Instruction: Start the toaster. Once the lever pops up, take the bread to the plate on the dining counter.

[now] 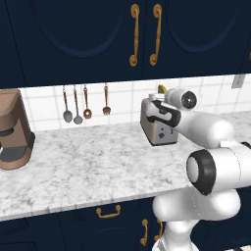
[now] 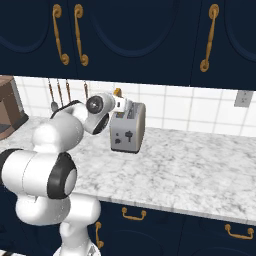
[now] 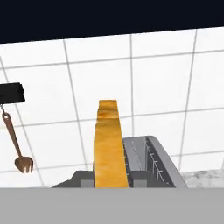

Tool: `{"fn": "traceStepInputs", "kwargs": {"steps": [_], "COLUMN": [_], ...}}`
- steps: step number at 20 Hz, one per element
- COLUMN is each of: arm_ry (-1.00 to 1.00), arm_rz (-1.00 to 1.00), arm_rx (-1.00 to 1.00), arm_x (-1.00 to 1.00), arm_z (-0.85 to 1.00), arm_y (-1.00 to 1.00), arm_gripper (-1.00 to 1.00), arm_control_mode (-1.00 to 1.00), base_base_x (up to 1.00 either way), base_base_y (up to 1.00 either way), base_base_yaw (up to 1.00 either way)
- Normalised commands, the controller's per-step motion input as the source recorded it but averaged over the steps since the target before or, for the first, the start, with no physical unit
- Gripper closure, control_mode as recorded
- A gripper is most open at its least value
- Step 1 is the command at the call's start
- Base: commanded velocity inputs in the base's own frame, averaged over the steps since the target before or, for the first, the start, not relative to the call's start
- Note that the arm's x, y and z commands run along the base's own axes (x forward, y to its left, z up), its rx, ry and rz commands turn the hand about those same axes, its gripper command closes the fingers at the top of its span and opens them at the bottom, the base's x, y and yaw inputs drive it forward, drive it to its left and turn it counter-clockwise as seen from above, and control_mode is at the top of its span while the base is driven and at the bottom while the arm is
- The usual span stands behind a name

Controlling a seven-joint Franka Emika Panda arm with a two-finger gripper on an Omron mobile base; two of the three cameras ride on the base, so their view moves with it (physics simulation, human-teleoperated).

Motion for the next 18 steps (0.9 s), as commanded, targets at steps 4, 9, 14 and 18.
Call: {"fn": "traceStepInputs", "kwargs": {"steps": [4, 9, 14, 18], "arm_ry": [0.02, 0.22, 0.39, 0.26], "arm_rz": [-0.03, -0.02, 0.0, 0.0], "arm_rx": [0.0, 0.0, 0.02, 0.0], "arm_x": [-1.0, -1.0, -1.0, -1.0], "arm_z": [0.61, 0.89, 0.97, 0.18], "arm_y": [-0.05, -0.01, -0.01, -0.09], "arm_gripper": [1.0, 1.0, 1.0, 1.0], "arm_control_mode": [-1.0, -1.0, -1.0, -1.0], "base_base_x": [0.0, 0.0, 0.0, 0.0], "base_base_y": [0.0, 0.0, 0.0, 0.0], "base_base_yaw": [0.0, 0.0, 0.0, 0.0]}}
